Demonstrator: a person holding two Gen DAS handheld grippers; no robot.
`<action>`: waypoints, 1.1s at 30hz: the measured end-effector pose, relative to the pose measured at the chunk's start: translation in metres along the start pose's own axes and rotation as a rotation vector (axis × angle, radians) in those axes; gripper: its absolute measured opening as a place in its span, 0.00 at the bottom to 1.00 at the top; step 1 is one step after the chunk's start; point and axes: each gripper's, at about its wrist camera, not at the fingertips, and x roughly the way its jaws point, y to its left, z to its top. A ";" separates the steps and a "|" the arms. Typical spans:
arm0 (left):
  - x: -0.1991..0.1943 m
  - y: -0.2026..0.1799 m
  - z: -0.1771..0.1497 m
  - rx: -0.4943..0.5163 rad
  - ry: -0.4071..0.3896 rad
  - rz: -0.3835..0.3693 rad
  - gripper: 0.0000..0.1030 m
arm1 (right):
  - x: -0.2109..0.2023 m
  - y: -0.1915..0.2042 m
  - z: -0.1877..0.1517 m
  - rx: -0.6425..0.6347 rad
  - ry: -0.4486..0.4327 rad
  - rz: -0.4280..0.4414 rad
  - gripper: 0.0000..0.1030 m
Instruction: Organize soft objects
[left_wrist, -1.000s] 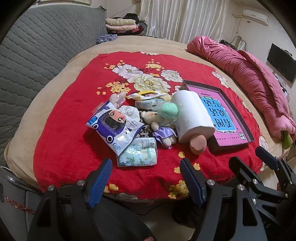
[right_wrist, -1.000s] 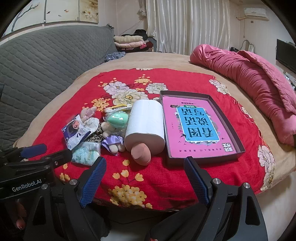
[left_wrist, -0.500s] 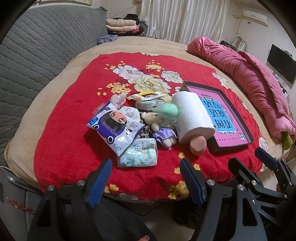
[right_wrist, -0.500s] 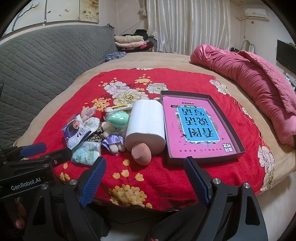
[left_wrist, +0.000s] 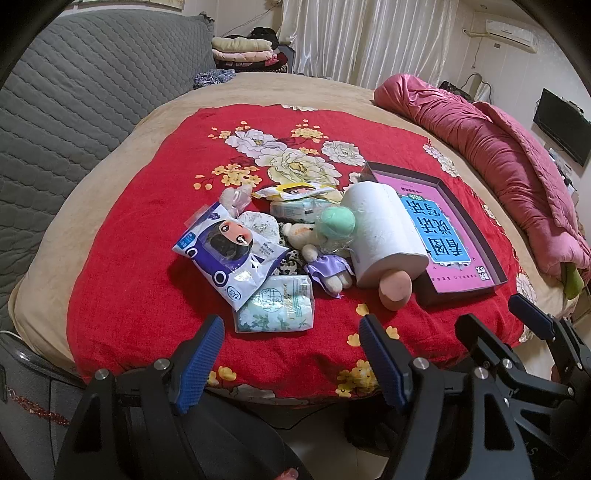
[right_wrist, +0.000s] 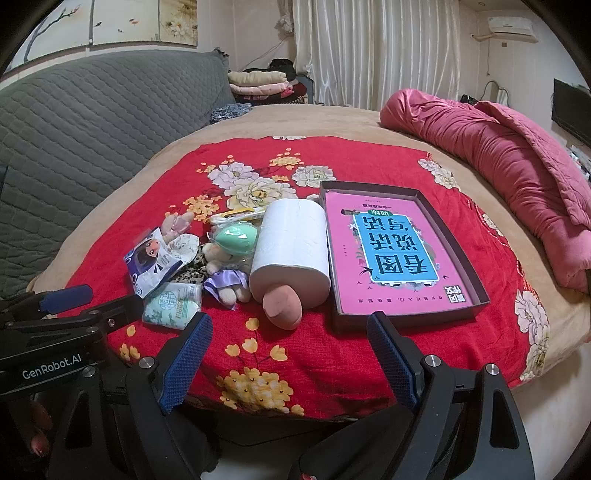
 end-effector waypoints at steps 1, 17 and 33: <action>0.000 0.000 0.001 0.000 0.000 0.000 0.73 | 0.000 0.000 0.000 0.000 0.000 0.000 0.84; 0.011 0.015 -0.001 -0.047 0.014 0.002 0.73 | 0.018 0.006 -0.004 -0.029 0.021 0.022 0.84; 0.058 0.093 0.010 -0.337 0.095 -0.124 0.73 | 0.054 0.009 -0.010 -0.057 0.050 0.086 0.84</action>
